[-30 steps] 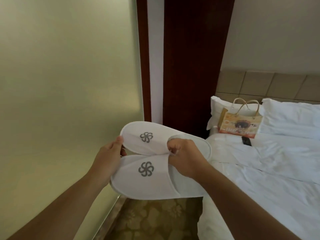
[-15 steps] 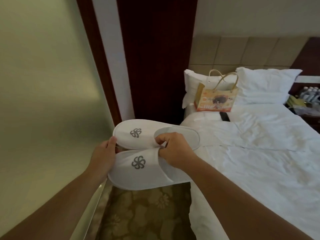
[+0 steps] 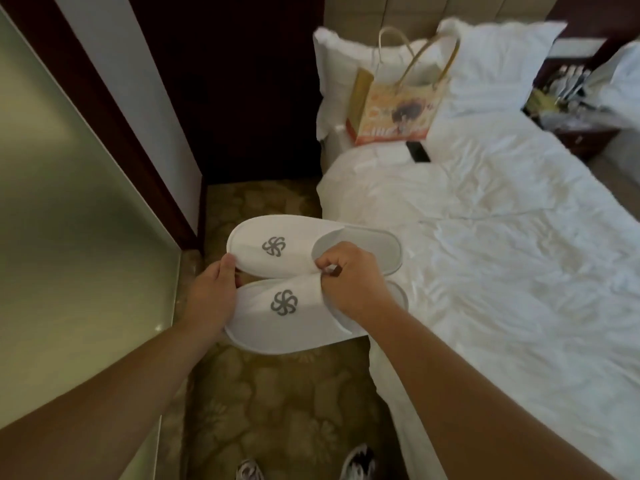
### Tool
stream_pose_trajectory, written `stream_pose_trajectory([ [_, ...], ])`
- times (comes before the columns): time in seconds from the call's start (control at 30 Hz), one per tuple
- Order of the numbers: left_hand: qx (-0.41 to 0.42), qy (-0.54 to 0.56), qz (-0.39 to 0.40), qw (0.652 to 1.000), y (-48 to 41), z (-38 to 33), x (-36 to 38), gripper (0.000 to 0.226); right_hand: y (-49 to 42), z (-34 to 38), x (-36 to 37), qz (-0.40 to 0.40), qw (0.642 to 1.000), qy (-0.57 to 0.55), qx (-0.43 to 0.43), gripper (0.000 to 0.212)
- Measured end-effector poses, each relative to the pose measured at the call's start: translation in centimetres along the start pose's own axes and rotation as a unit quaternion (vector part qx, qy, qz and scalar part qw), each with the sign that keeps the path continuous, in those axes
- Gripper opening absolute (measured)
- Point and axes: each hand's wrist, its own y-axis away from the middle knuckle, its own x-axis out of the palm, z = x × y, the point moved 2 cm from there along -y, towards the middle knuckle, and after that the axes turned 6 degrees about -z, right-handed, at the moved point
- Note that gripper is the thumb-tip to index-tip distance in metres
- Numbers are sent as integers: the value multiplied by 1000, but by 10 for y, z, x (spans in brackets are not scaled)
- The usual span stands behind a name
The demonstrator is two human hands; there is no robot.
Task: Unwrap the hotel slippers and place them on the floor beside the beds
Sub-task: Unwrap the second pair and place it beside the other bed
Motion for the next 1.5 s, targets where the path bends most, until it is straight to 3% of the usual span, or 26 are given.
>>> stream_pose_trajectory([
  [0.23,-20,-22,17,999,-42,32,93,51,-48,-103,37,10,998,-20,54,23],
  [0.47,-97,-79,-13,992,-92,95,181,41,-95,-211,110,81,989,-52,112,25],
  [0.63,-171,-63,59,982,-138,177,240,41,-119,-290,179,125,983,-44,129,26],
  [0.9,-195,-122,125,965,-222,318,348,30,-138,-434,319,134,975,-35,172,34],
  [1.0,-214,-119,168,955,-255,372,394,33,-139,-489,370,122,978,-29,164,26],
  [1.17,-153,-208,229,939,-308,444,448,42,-143,-577,443,127,978,1,166,25],
  [1.33,-38,-350,333,875,-347,479,495,40,-148,-644,494,139,971,17,195,31],
  [1.5,88,-393,331,853,-353,485,548,33,-153,-686,525,150,968,35,198,31],
])
